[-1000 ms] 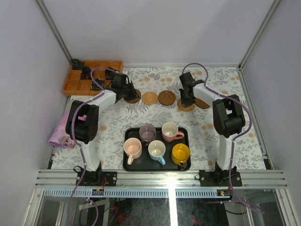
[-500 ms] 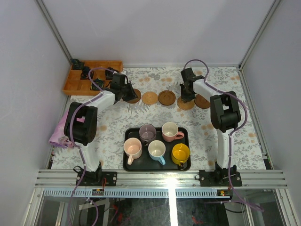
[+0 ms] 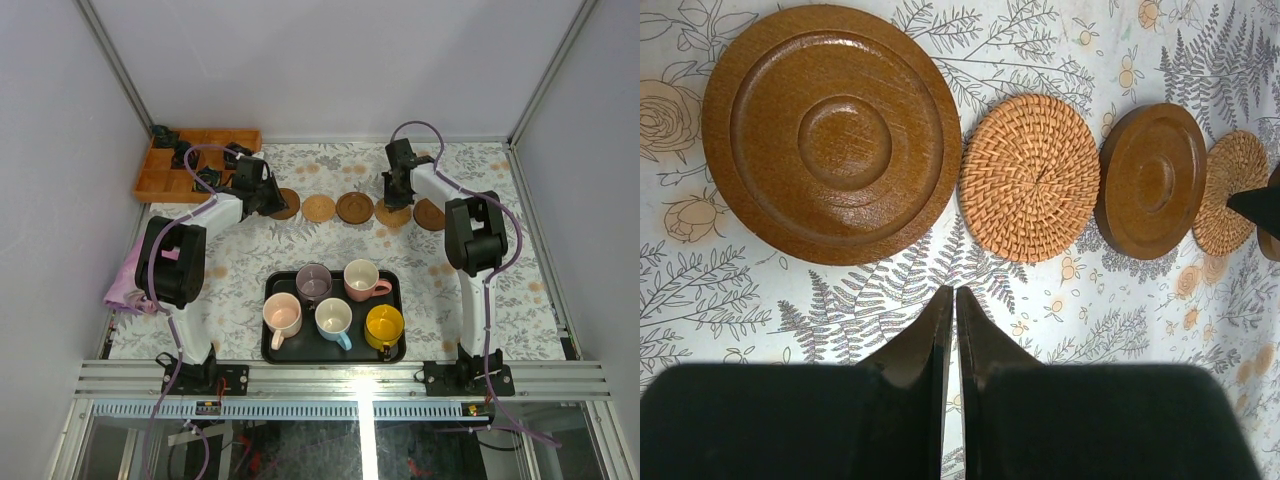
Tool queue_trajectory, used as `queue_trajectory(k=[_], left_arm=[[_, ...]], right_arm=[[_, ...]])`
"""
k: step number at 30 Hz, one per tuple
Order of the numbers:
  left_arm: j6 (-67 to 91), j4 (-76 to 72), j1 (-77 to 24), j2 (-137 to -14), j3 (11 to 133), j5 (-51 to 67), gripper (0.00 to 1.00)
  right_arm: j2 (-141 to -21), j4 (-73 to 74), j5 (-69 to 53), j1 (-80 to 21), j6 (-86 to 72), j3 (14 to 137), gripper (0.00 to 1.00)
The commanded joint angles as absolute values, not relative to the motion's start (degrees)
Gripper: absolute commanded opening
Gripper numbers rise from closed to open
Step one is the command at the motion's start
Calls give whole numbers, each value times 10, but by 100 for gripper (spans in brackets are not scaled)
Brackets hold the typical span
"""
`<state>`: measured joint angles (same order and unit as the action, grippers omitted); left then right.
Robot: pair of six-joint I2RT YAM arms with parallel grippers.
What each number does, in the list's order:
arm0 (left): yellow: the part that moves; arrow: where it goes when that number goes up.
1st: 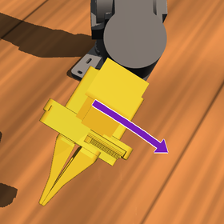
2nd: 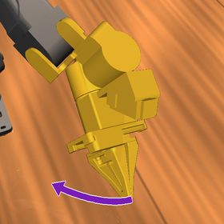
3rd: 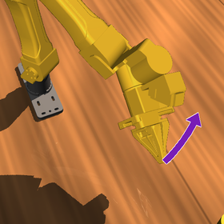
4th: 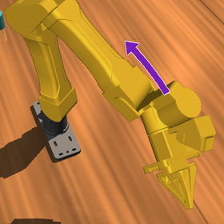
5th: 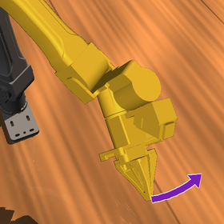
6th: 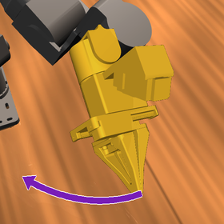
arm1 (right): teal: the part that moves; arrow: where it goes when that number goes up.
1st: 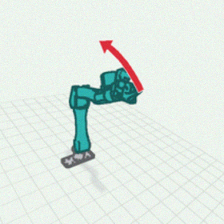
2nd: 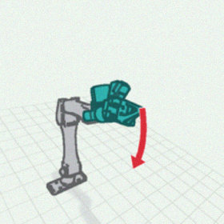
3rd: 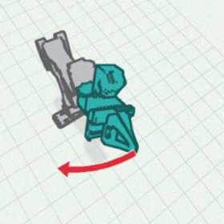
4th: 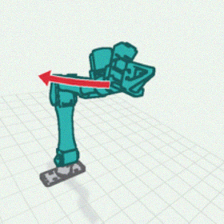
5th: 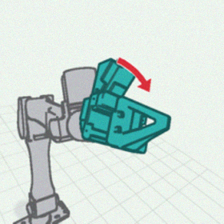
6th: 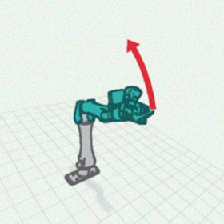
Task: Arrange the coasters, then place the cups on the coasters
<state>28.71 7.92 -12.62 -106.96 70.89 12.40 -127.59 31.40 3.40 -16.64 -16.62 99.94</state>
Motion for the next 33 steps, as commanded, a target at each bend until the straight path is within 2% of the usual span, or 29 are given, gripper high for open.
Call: queue_trajectory(k=[1, 14, 24, 33], left_arm=[[287, 66, -120, -1049, 706, 111, 3], [288, 69, -120, -1055, 712, 101, 3], [271, 98, -119, -1079, 743, 42, 3], [240, 111, -118, -1152, 798, -3, 2]], right_arm=[[-1300, 324, 30, -157, -157, 1024, 0], [-1287, 312, 14, -148, -145, 1027, 0], [-1261, 288, -30, -148, -131, 1036, 0], [-1263, 299, -17, -148, -135, 1034, 0]])
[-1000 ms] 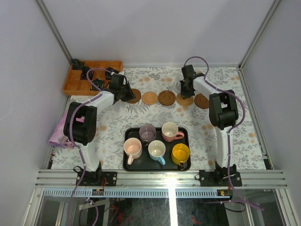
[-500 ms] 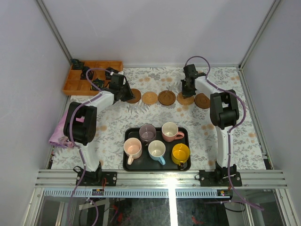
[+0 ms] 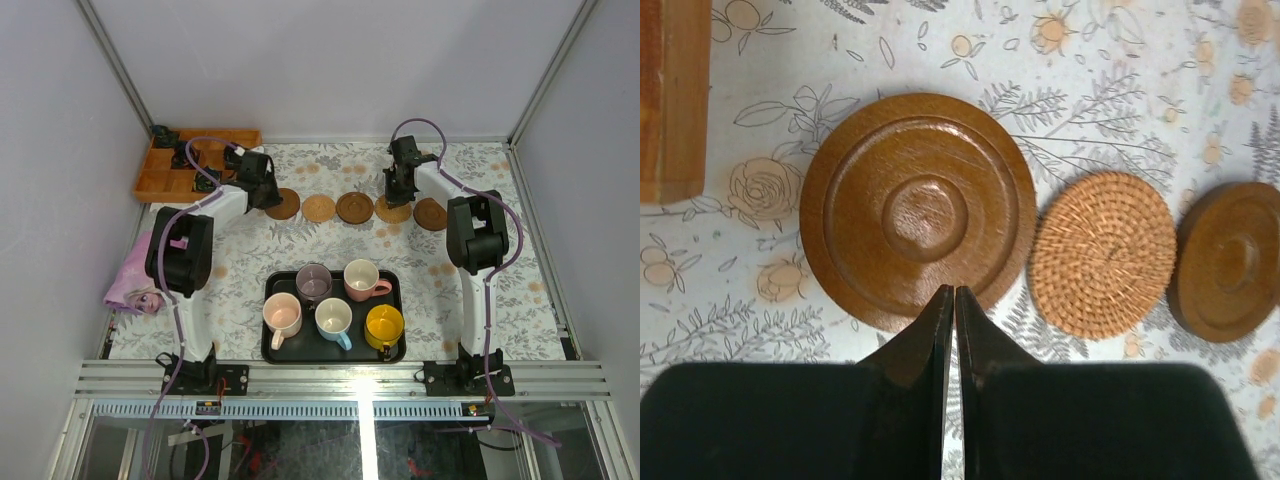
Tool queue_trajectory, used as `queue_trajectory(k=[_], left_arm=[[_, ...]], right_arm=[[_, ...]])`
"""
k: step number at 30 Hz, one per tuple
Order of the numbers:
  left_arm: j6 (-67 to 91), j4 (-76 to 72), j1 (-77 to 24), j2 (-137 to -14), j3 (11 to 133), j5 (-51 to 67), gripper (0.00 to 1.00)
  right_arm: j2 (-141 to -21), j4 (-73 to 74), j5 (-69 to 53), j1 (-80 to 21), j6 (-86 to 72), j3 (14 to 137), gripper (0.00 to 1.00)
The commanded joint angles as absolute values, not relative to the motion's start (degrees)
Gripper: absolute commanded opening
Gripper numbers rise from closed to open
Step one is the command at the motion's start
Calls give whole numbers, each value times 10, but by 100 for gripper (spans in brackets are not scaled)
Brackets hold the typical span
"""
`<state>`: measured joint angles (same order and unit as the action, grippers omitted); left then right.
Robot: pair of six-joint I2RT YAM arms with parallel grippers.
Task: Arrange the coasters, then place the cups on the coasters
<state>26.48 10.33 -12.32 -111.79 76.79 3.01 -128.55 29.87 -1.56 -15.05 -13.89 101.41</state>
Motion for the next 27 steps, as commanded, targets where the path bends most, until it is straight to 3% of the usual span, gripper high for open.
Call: queue_trajectory(k=[1, 27], left_arm=[[239, 113, -118, -1160, 806, -6, 2], [232, 108, -109, -1213, 816, -34, 2]], right_arm=[[-1262, 298, -16, -148, -135, 1031, 0], [-1256, 298, -19, -149, -136, 1006, 0]])
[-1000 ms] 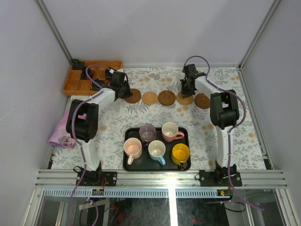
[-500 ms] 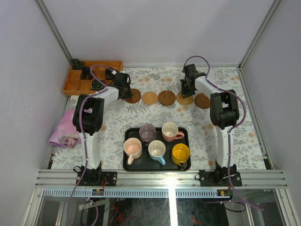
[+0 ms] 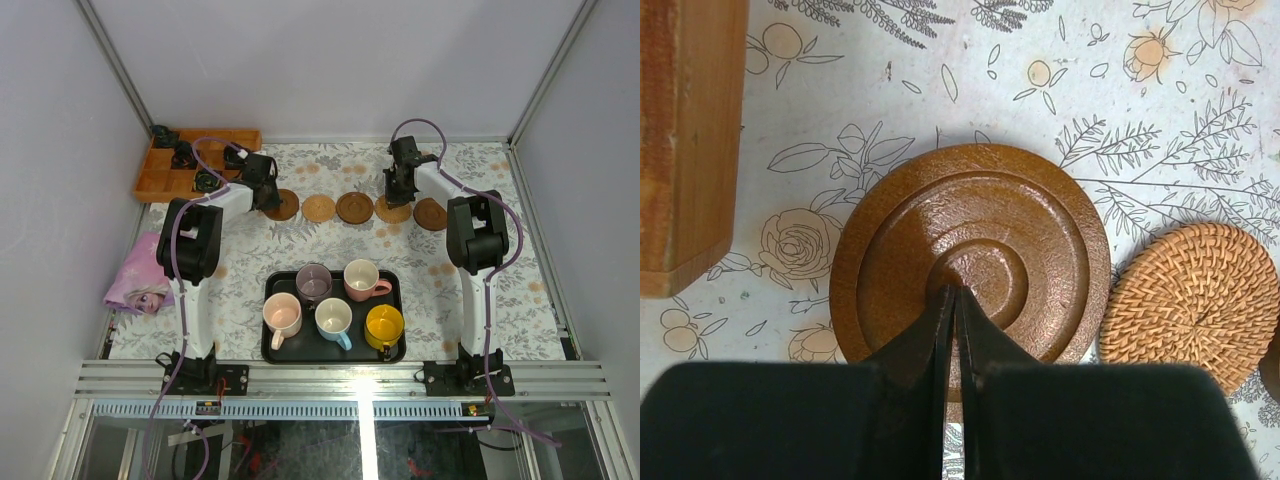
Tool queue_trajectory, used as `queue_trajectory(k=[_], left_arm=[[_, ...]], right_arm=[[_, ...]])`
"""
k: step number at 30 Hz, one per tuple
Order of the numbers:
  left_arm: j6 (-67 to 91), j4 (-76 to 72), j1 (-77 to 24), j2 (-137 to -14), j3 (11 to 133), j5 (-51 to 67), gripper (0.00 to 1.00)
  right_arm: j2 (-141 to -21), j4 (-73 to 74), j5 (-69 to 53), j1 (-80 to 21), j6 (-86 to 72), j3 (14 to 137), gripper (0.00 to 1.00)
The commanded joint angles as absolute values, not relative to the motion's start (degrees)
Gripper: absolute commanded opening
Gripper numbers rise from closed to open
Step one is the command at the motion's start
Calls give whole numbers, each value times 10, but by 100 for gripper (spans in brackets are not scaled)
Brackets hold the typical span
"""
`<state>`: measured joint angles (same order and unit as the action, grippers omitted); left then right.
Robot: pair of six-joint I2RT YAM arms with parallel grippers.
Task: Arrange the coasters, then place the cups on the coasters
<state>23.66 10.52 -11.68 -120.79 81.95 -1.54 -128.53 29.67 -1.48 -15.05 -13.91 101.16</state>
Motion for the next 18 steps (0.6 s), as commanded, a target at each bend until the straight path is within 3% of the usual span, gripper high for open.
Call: queue_trajectory(k=[1, 18], left_arm=[[233, 107, -109, -1211, 810, -35, 2], [252, 103, -109, -1174, 747, -29, 1]], right_arm=[[-1256, 298, -21, -149, -137, 1006, 0], [-1254, 288, -44, -149, -144, 988, 0]])
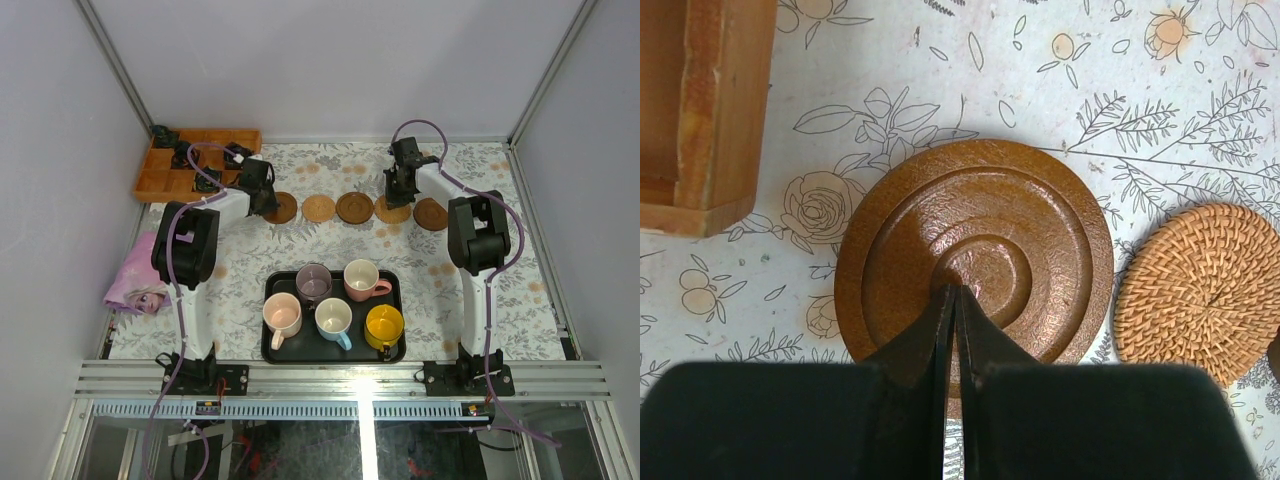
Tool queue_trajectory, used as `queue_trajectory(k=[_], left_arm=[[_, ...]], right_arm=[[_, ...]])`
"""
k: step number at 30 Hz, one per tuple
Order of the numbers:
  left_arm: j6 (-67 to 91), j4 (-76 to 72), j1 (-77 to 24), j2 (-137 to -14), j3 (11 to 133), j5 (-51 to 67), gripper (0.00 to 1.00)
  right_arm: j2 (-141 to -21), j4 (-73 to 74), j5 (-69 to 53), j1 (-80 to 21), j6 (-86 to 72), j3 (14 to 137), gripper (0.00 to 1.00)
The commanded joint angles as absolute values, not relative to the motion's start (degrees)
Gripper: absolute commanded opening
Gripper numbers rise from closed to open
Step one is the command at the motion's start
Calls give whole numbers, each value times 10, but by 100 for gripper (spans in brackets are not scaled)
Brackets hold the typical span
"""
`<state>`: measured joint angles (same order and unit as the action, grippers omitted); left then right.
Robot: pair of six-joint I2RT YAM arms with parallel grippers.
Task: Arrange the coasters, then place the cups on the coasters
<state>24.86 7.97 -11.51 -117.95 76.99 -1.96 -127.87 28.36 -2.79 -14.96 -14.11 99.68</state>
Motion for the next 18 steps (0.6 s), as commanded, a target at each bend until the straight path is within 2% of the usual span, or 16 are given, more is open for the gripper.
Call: queue_trajectory(k=[1, 18], left_arm=[[252, 101, -109, -1175, 746, -27, 1], [229, 65, -109, -1109, 843, 35, 3]], right_arm=[[-1252, 288, -44, -149, -142, 989, 0], [-1177, 268, -3, -149, -121, 1010, 0]])
